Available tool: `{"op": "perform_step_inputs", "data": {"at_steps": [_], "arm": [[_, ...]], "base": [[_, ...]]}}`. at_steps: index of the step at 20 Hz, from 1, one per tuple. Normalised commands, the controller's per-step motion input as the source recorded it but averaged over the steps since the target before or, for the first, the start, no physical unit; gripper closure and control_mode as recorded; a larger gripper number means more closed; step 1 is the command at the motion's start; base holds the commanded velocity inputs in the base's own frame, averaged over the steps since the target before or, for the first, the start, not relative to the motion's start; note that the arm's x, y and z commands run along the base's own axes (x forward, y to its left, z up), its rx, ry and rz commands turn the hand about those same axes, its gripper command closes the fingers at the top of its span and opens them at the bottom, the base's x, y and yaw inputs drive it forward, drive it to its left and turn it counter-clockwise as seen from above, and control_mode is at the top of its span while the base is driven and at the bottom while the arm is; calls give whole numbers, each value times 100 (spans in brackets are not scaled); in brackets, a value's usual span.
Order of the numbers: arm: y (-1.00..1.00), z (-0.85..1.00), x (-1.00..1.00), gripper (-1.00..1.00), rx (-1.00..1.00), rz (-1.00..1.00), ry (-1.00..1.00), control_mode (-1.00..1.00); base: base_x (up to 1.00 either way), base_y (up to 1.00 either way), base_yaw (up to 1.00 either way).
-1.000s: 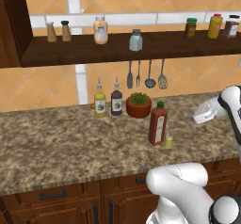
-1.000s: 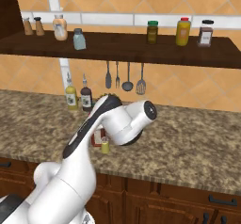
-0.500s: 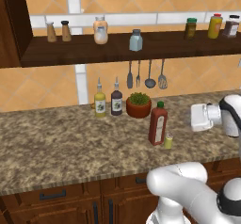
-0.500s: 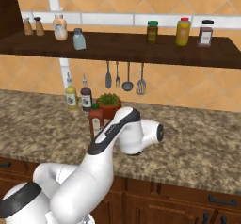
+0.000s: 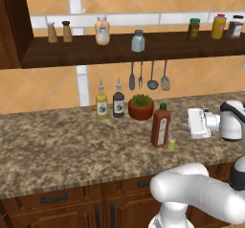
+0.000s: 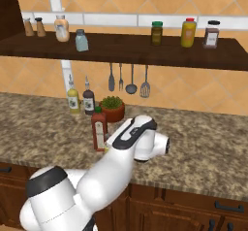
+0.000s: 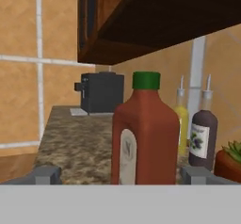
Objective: Put the shaker and condiment bottle from the counter next to their counterparts in the cabinet.
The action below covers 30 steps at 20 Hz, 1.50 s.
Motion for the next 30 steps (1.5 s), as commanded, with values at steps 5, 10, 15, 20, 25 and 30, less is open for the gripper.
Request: {"op": "perform_step_inputs", "data": {"at_steps": [5, 10, 15, 20, 25, 30], "arm": [[0, -2, 25, -100, 0, 0, 3, -100], [10, -20, 34, -100, 0, 0, 0, -100], [0, -17, 4, -100, -3, 0, 0, -100], [11, -14, 1, -100, -2, 0, 0, -100], [14, -13, 0, -100, -2, 0, 0, -100], [11, -7, 0, -100, -1, 0, 0, -100]], "base": [[0, 0, 0], [0, 0, 0], [0, 0, 0], [0, 0, 0], [0, 0, 0], [0, 0, 0]]}}
